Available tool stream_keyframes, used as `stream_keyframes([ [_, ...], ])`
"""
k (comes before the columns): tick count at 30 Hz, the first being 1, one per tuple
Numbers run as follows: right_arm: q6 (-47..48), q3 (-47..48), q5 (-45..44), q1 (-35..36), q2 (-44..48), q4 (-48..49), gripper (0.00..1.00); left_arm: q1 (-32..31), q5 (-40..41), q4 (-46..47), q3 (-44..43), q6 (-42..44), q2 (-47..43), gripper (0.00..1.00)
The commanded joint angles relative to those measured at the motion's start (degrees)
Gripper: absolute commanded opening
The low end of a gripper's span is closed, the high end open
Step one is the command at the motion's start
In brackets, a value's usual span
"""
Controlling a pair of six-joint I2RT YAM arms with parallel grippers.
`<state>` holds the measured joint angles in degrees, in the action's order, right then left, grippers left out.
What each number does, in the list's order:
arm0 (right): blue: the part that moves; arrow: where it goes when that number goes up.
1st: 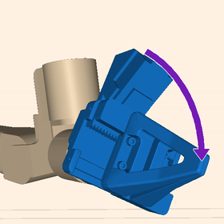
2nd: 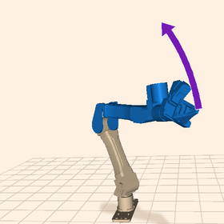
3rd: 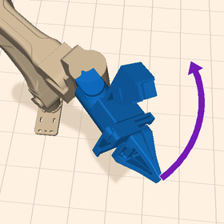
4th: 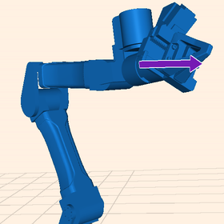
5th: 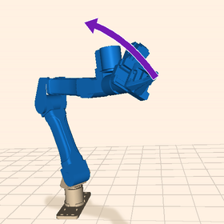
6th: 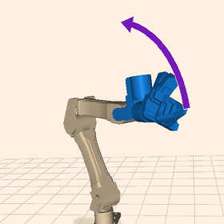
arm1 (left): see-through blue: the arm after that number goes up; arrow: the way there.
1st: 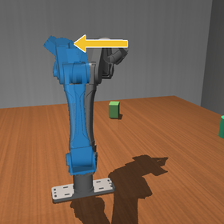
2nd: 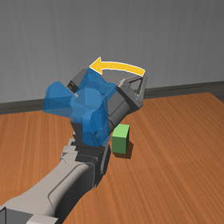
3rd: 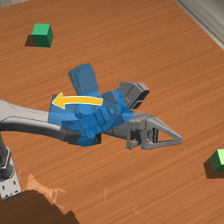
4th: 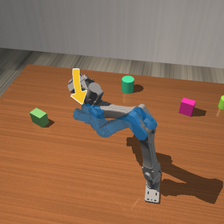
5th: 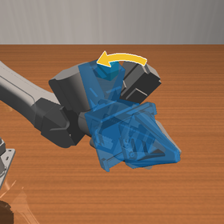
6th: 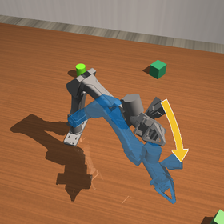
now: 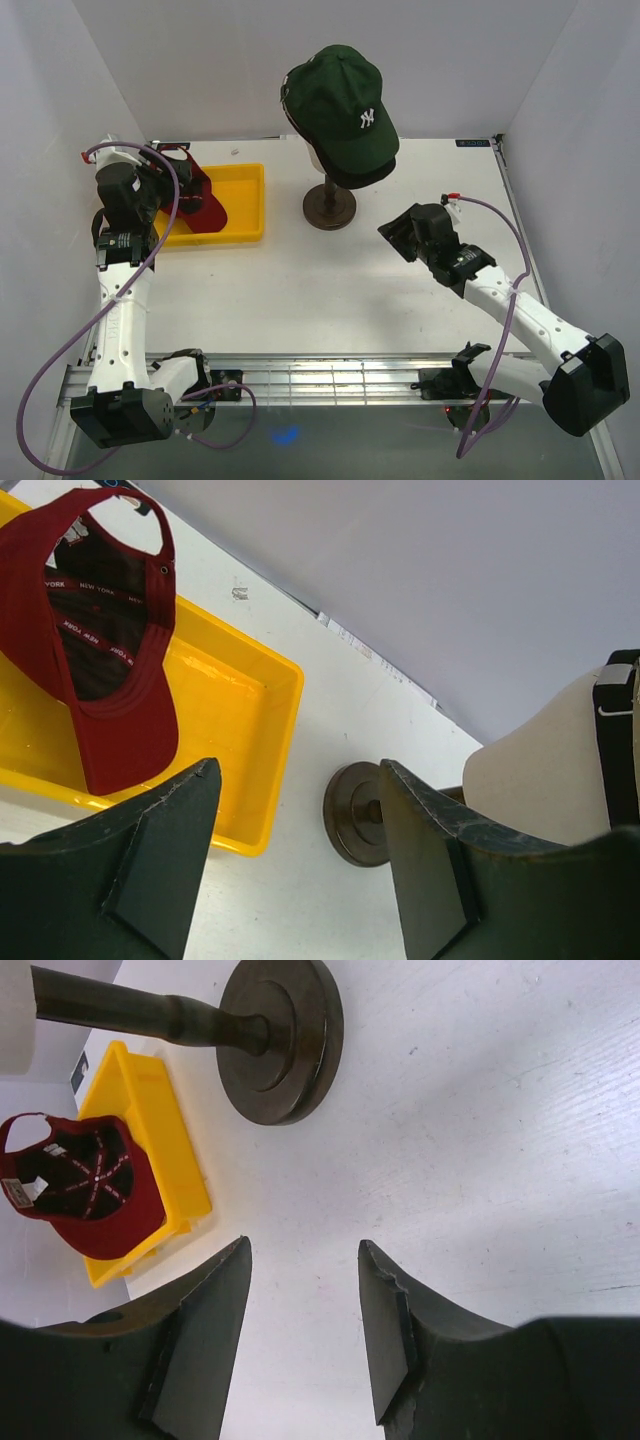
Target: Stack the hats
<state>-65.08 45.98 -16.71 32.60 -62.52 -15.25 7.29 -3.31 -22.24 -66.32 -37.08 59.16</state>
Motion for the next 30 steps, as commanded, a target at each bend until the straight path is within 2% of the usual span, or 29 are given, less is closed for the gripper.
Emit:
stream_keyframes([
  [1, 3.81, 3.06, 0.35, -0.26, 1.52, -0.31, 0.53, 0.09, -1.09, 0.71, -1.09, 1.05, -0.36, 0.75],
  [5, 8.38, 4.56, 3.17, -0.26, 1.61, 0.83, 0.56, 0.09, 2.43, -0.17, -0.65, 1.4, 0.52, 0.76],
  [15, 23.15, 1.66, 18.36, 0.18, 4.52, 8.83, 0.53, 0.01, 21.48, -2.19, -1.34, 5.17, 8.24, 0.79],
  [22, 30.62, 1.31, 20.67, 3.34, 4.34, 9.44, 0.52, 0.09, 26.95, -5.36, -7.32, 7.55, 18.62, 0.81],
  [30, 33.96, 0.26, 19.26, 6.51, 4.34, 11.82, 0.52, 0.01, 26.43, -4.66, -7.86, 9.66, 28.37, 0.83],
])
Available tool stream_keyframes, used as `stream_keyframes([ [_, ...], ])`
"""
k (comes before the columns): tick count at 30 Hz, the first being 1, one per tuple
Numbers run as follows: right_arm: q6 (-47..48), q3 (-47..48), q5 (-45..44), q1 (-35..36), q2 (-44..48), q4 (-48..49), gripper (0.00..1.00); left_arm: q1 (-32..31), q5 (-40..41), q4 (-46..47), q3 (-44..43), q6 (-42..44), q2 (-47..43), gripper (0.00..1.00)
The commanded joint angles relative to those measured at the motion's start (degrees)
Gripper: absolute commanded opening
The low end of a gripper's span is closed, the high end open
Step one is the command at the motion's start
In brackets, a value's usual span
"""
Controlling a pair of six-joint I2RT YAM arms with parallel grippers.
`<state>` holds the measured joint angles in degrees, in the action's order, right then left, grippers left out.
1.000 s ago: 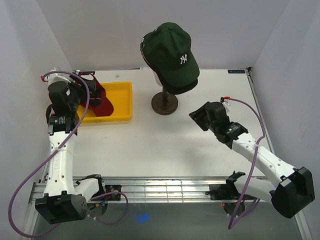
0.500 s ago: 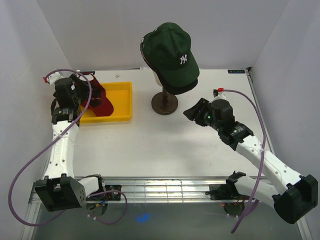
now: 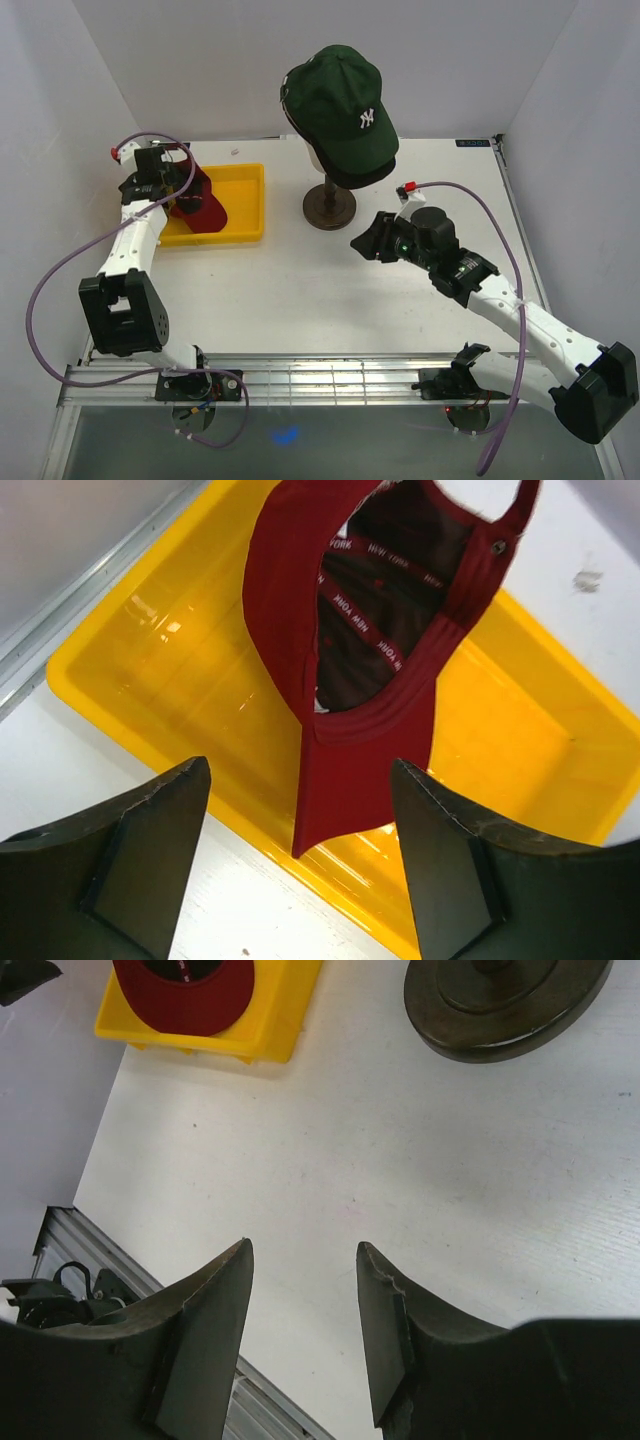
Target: Stack the hats
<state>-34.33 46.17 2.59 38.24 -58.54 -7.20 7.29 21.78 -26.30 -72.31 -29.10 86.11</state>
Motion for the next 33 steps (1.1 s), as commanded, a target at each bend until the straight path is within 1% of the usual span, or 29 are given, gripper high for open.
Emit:
stream_keyframes([
  [1, 3.3, 0.06, -0.22, 0.96, 0.27, 3.95, 0.52, 0.09, 1.51, -0.42, -1.6, 1.51, 3.0, 0.83],
  [4, 3.83, 0.32, -0.39, 1.66, 0.01, 4.3, 0.52, 0.09, 1.34, 1.69, -0.11, 1.5, 4.86, 0.83],
  [7, 4.18, 0.5, -1.35, 2.72, -0.6, 4.65, 0.52, 0.09, -0.5, 6.69, 2.95, 2.38, 6.09, 0.83],
  [10, 4.44, 0.5, -2.23, 3.86, -1.57, 5.18, 0.52, 0.09, -1.21, 8.46, 3.93, 2.82, 8.37, 0.82],
  [12, 4.71, 0.59, -2.41, 4.91, -2.19, 5.62, 0.52, 0.01, -1.65, 9.77, 4.55, 2.91, 9.34, 0.79],
  [13, 4.88, 1.02, -4.24, 5.35, -2.97, 5.62, 0.52, 0.01, -1.83, 10.22, 4.99, 3.0, 9.43, 0.76],
  [14, 5.23, 1.2, -4.69, 5.79, -3.33, 5.62, 0.52, 0.01, -2.0, 10.57, 5.42, 3.0, 9.43, 0.73],
  [15, 5.41, 1.46, -5.13, 6.58, -4.03, 5.71, 0.52, 0.01, -2.35, 11.01, 5.6, 2.91, 9.26, 0.64],
  [16, 5.58, 1.72, -5.75, 6.93, -4.38, 5.79, 0.52, 0.09, -2.53, 11.01, 5.6, 2.91, 9.26, 0.58],
  [18, 6.11, 2.6, -6.19, 7.81, -4.82, 5.88, 0.52, 0.01, -2.79, 11.01, 5.34, 3.35, 9.08, 0.43],
  [19, 6.37, 3.13, -6.8, 8.08, -5.26, 5.88, 0.52, 0.09, -2.97, 11.01, 5.08, 3.52, 8.82, 0.3],
  [21, 7.34, 4.36, -7.6, 8.87, -5.87, 5.71, 0.52, 0.09, -3.15, 10.4, 4.03, 4.14, 8.64, 0.19],
  [22, 7.69, 4.71, -8.3, 9.13, -5.97, 5.62, 0.52, 0.01, -3.5, 10.14, 3.59, 4.66, 8.64, 0.08],
  [23, 8.04, 5.41, -8.56, 9.4, -6.23, 5.62, 0.52, 0.01, -3.67, 9.44, 3.15, 4.84, 8.55, 0.03],
  [24, 8.31, 5.85, -8.74, 9.57, -6.67, 5.62, 0.52, 0.01, -3.94, 8.99, 2.01, 5.19, 8.64, 0.0],
  [28, 10.59, 7.96, -9.27, 10.45, -8.25, 6.06, 0.53, 0.01, -5.43, 6.97, -0.98, 6.42, 8.12, 0.0],
  [33, 12.88, 11.39, -10.41, 13.08, -11.76, 6.5, 0.53, 0.09, -6.66, 1.0, -6.69, 6.95, 7.94, 0.0],
])
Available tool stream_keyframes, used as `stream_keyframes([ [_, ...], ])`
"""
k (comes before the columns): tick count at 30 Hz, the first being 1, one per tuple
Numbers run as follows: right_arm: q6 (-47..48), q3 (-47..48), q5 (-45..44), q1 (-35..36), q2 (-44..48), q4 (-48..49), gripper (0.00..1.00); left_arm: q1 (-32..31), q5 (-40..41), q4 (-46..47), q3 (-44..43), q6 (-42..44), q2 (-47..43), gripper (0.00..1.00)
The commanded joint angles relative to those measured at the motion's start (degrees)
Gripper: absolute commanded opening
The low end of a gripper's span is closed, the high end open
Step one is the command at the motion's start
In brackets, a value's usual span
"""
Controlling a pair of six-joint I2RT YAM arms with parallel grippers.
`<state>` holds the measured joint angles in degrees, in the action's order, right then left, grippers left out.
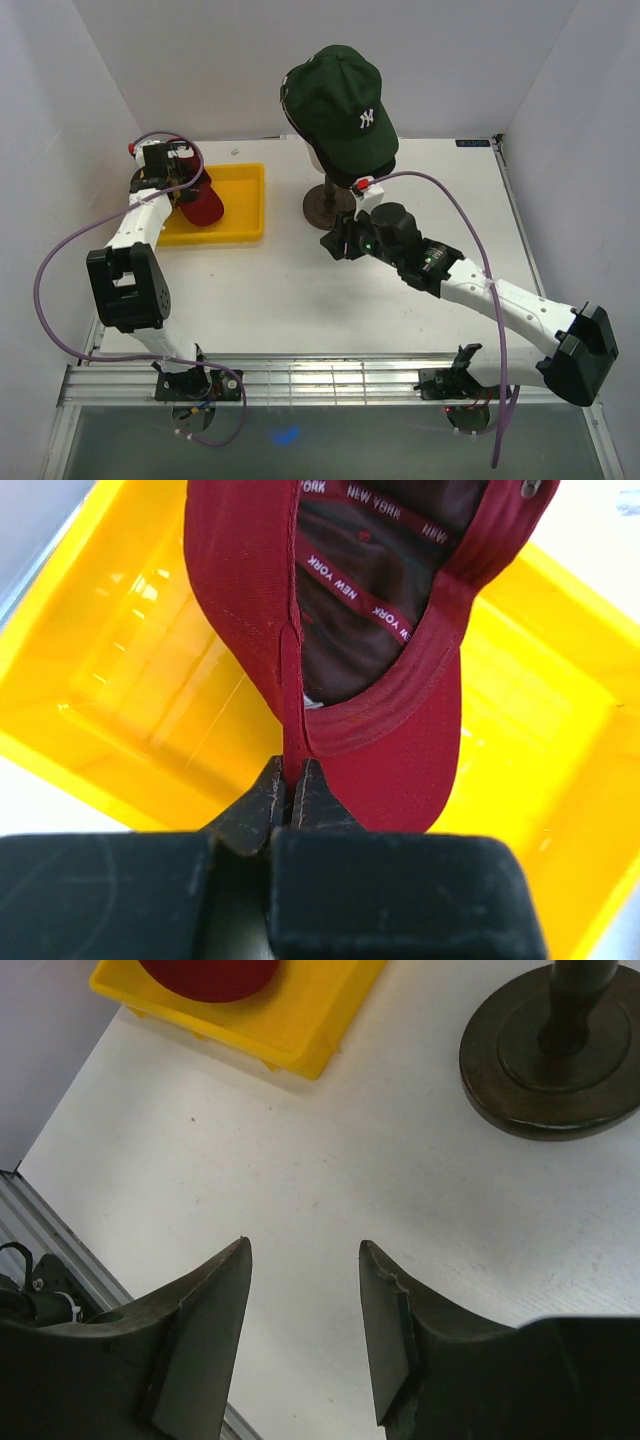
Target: Stack the hats
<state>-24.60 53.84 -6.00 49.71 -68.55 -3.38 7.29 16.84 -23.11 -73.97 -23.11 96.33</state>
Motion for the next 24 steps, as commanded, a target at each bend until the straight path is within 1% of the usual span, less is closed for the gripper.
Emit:
stream_keyframes([
  [1, 3.5, 5.12, -1.91, 2.05, -2.37, 2.76, 0.54, 0.01, -1.81, -3.07, -6.78, 1.05, -2.38, 0.0],
  [8, 7.63, 11.37, -4.37, 5.56, -8.34, 6.36, 0.57, 0.01, -4.44, -9.66, -13.37, 1.84, -4.57, 0.0],
  [11, 10.79, 12.77, -5.95, 7.06, -10.8, 10.05, 0.6, 0.09, -6.29, -11.94, -15.05, 1.14, -6.15, 0.0],
  [18, 20.98, 17.96, -11.74, 12.86, -19.41, 16.73, 0.67, 0.01, -8.49, -15.2, -13.92, -0.79, -12.92, 0.0],
  [19, 23.52, 18.48, -12.28, 13.56, -20.38, 17.43, 0.67, 0.01, -8.84, -15.29, -13.39, -1.14, -13.88, 0.0],
  [22, 28.71, 19.46, -16.57, 17.07, -23.46, 22.08, 0.7, 0.09, -10.07, -16.26, -11.81, -1.76, -17.93, 0.0],
  [23, 33.17, 19.28, -18.07, 19.26, -24.86, 23.92, 0.72, 0.01, -10.86, -17.22, -11.46, -2.28, -19.94, 0.0],
  [24, 35.74, 18.58, -20.87, 20.32, -25.48, 28.55, 0.75, 0.01, -11.39, -17.58, -11.02, -2.63, -21.09, 0.0],
])
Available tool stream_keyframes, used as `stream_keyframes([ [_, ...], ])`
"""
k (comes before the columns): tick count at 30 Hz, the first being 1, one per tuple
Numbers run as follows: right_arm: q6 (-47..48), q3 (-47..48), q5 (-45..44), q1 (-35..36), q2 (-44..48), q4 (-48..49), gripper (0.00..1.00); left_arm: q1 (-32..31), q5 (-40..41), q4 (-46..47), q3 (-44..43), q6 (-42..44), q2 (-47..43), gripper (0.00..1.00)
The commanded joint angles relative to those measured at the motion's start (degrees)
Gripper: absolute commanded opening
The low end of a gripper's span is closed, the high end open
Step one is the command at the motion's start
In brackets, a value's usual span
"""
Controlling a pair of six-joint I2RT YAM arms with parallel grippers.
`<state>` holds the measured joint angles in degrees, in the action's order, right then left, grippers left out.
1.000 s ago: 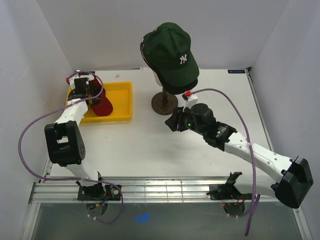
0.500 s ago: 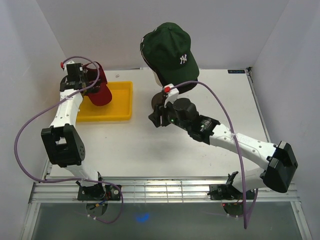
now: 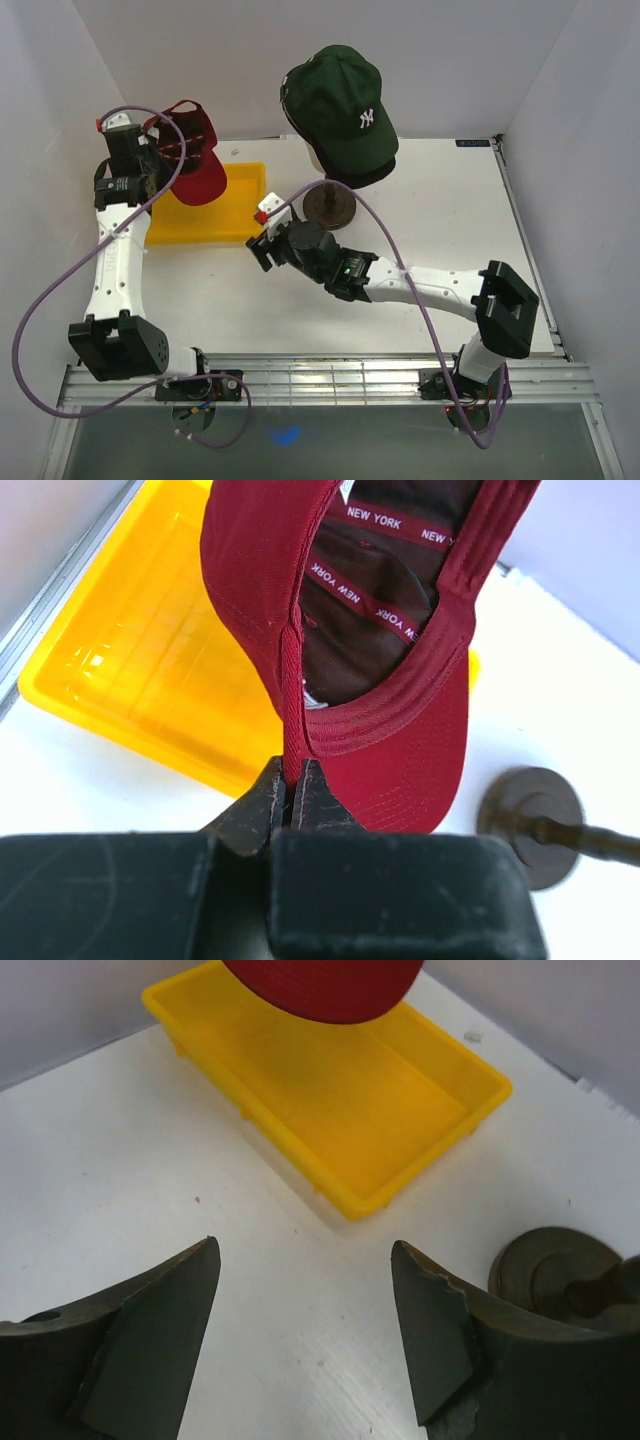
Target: Stack the hats
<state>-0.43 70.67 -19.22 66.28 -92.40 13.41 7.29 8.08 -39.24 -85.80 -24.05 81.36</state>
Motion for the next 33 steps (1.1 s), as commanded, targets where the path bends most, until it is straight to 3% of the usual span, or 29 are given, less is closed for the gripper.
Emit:
stream_keyframes([
  [1, 14.11, 1.49, -8.72, 4.72, -2.51, 14.08, 0.77, 0.09, -3.32, -1.8, 2.2, -2.13, -7.35, 0.0],
  [7, 35.65, 1.92, -16.1, 12.11, -10.25, 31.29, 0.86, 0.01, -7.37, -3.03, 7.75, -4.6, -17.37, 0.0],
  [11, 44.26, 6.12, -17.94, 14.4, -15.77, 33.87, 0.89, 0.09, -11.49, -4.87, 9.42, -5.13, -21.33, 0.0],
  [26, 65.62, 14.75, -22.17, 15.28, -27.21, 44.94, 0.92, -2.37, -15.11, -7.6, 12.85, -5.3, -29.86, 0.0],
  [33, 68.28, 18.18, -22.08, 14.05, -29.5, 46.27, 0.88, -5.09, -14.67, -8.39, 11.01, -4.86, -29.86, 0.0],
])
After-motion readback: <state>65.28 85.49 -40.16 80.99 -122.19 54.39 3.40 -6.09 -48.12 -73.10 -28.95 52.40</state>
